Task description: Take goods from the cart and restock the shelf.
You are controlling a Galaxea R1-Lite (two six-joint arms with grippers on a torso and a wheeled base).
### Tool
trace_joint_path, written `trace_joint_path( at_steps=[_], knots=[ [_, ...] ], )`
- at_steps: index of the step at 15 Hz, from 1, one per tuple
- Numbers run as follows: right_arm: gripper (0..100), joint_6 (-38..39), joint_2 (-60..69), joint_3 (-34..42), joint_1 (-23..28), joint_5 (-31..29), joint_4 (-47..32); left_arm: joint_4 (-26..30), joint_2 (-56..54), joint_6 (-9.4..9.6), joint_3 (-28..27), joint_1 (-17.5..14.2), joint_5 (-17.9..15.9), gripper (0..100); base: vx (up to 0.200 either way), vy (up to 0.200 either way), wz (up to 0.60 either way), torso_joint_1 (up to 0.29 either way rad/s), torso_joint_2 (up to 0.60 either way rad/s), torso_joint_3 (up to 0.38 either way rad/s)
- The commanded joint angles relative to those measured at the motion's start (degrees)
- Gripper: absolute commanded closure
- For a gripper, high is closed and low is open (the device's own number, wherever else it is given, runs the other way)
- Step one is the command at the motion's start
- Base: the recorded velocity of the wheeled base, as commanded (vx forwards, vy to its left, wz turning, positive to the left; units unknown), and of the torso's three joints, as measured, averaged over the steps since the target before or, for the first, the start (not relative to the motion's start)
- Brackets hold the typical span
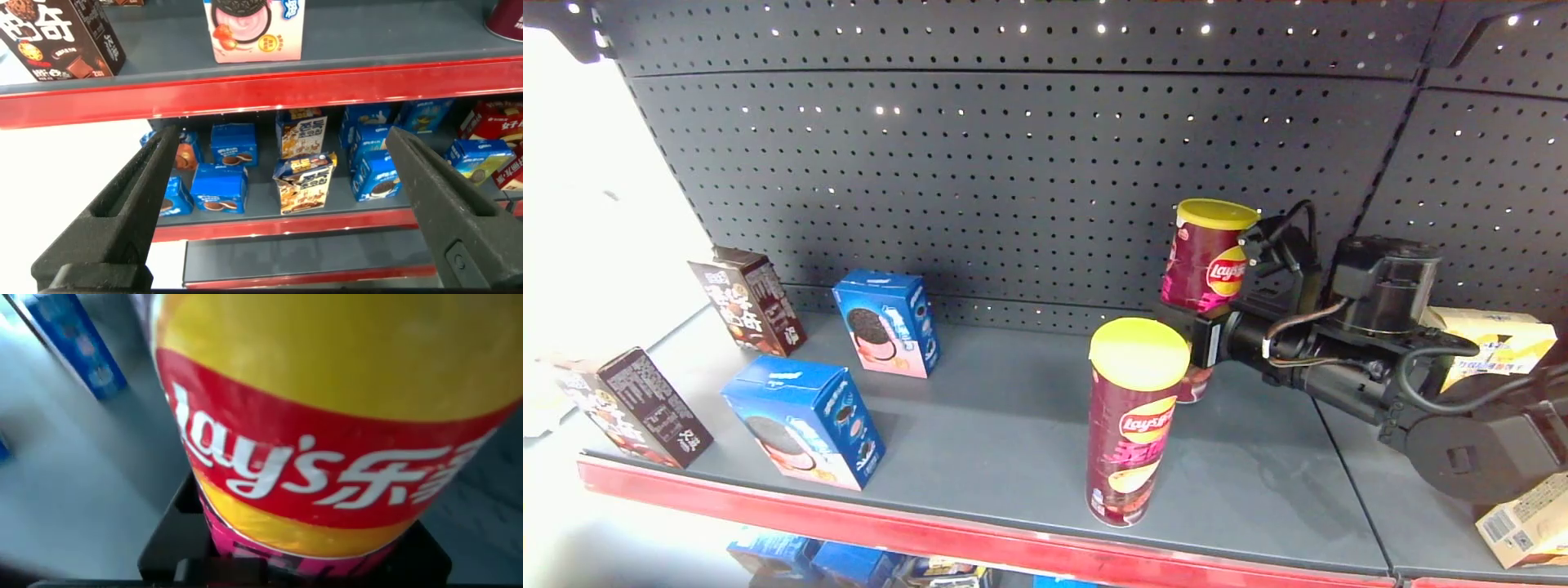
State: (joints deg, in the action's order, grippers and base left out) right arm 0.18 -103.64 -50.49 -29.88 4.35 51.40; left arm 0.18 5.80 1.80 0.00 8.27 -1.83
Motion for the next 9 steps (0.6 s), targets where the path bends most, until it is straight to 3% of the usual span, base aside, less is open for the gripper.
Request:
trace_joint_path(
  at_steps=[1, 9],
  knots=[
    [100, 0.0, -4.0, -0.2, -0.8, 0.0, 4.2, 0.0, 0.1, -0.05, 0.0, 0.0, 0.1, 0, 0.000, 0.000, 0.00, 0.000, 0.00, 0.000],
    [100, -0.7, -9.9, -2.7, -0.9, -1.7, 10.0, 0.0, 0.1, 0.04, 0.0, 0.0, 0.0, 0, 0.000, 0.000, 0.00, 0.000, 0.00, 0.000]
  ],
)
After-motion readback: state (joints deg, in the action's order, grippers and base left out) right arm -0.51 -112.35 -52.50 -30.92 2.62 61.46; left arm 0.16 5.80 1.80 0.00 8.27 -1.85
